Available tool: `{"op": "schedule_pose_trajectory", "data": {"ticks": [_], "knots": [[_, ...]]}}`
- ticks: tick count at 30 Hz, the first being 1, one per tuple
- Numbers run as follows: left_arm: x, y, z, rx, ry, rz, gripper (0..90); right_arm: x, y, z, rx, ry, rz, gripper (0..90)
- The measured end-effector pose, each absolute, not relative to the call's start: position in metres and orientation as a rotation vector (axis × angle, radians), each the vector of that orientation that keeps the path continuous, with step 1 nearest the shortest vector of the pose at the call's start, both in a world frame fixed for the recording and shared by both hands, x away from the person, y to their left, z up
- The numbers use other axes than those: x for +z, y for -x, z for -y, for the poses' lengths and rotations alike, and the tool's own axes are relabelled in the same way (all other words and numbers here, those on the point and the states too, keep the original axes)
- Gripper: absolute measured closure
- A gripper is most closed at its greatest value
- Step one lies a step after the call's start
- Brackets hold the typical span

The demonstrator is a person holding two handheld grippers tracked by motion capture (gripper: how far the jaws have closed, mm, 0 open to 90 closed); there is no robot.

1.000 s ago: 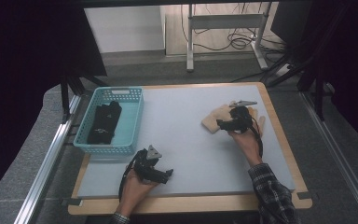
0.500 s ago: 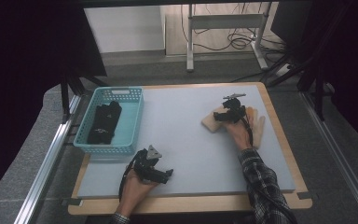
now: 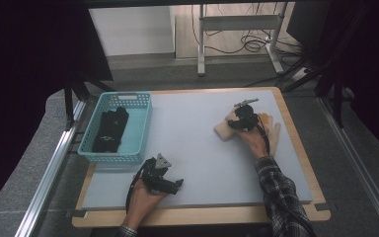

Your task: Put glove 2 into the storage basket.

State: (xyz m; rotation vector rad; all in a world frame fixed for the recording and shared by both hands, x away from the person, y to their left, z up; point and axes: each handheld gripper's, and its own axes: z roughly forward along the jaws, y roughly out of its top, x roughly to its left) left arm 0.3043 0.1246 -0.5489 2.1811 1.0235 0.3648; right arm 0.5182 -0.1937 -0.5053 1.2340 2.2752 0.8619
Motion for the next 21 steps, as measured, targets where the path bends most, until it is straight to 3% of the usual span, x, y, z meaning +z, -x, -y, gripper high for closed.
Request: {"op": "schedule_pose_trajectory", "data": {"ticks": [5, 14, 21], "knots": [[-0.549, -0.304, -0.125, 0.364, -2.182, -1.023, 0.8, -0.488, -0.504, 0.196, 0.962, -1.183, -2.304, 52.1], [-0.549, -0.304, -0.125, 0.366, -2.179, -1.024, 0.9, -0.454, -0.445, 0.172, 1.109, -0.916, -2.470, 48.4], [-0.549, -0.304, -0.125, 0.368, -2.179, -1.023, 0.9, -0.474, -0.401, 0.146, 1.148, -0.708, -2.595, 47.0]]}}
